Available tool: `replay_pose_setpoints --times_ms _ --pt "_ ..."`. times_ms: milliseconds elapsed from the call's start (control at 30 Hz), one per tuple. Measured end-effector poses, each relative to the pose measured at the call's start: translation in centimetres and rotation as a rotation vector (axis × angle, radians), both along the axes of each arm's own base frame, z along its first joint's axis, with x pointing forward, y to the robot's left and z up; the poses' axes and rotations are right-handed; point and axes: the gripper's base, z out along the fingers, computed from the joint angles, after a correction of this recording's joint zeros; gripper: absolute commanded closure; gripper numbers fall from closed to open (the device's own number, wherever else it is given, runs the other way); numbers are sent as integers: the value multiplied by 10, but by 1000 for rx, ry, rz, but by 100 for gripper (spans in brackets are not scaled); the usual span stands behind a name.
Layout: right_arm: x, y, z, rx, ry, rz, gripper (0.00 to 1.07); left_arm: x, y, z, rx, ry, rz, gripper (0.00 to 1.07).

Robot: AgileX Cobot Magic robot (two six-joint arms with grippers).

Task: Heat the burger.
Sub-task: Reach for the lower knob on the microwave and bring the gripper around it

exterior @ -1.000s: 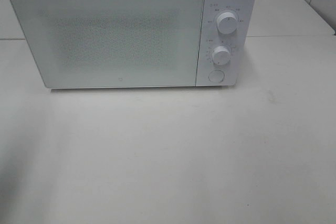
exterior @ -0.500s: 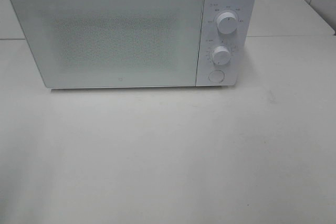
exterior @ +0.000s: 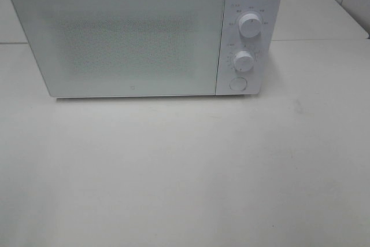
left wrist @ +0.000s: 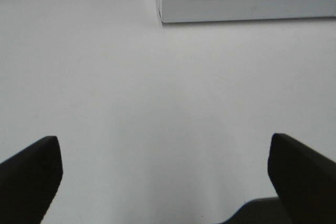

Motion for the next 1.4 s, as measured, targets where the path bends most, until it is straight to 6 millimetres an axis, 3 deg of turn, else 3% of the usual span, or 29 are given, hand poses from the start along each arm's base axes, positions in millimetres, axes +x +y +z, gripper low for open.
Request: replay_pose_setpoints --times_ms 200,1233,1400 --pt "0 0 0 0 0 0 31 -15 -1 0 5 -98 51 7" --pt "0 0 0 0 0 0 31 -15 -1 0 2 -101 52 7" --pt "0 0 13 0 -62 4 31 -15 -1 0 2 -101 52 7"
